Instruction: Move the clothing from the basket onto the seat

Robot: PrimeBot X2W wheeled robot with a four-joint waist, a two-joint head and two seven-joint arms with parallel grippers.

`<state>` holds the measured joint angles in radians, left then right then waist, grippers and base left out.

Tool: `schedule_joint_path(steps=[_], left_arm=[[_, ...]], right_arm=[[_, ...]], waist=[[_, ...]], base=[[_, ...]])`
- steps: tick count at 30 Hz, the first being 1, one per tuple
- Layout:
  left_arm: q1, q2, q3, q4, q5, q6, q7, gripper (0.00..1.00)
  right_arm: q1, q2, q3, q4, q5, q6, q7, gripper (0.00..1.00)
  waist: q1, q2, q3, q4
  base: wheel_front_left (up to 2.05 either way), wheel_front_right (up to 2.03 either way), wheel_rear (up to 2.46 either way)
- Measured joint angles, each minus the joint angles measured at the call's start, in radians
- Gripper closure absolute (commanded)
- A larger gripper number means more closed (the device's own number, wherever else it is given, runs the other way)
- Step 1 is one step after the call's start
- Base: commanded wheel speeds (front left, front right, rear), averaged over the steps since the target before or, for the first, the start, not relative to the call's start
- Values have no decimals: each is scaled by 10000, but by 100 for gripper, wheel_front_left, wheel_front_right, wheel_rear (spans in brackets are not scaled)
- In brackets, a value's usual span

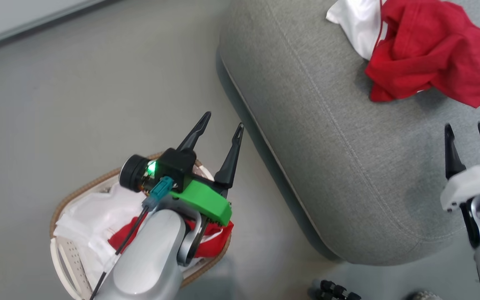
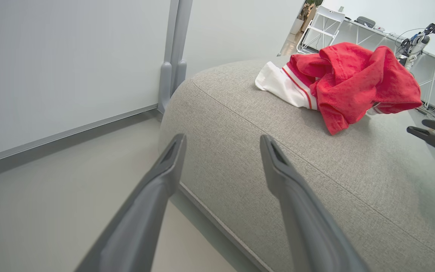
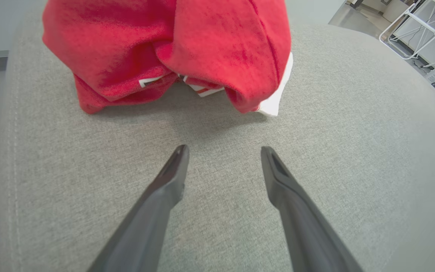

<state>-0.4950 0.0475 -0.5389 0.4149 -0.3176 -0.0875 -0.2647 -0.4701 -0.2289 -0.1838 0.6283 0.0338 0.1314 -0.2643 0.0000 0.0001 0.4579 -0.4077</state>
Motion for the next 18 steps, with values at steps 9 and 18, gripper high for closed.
schedule_joint_path(steps=[9,18], left_arm=[[909,4,545,-130,-146,176,0,0],[1717,6,1613,-259,-82,623,0,0]], right_arm=[[1236,307,-245,-1369,25,0,0,0],[1509,1009,562,-2472,688,0,0,0]], waist=[[0,0,-1240,128],[-1,-1,-1940,1022]], base=[[0,0,0],[0,0,0]])
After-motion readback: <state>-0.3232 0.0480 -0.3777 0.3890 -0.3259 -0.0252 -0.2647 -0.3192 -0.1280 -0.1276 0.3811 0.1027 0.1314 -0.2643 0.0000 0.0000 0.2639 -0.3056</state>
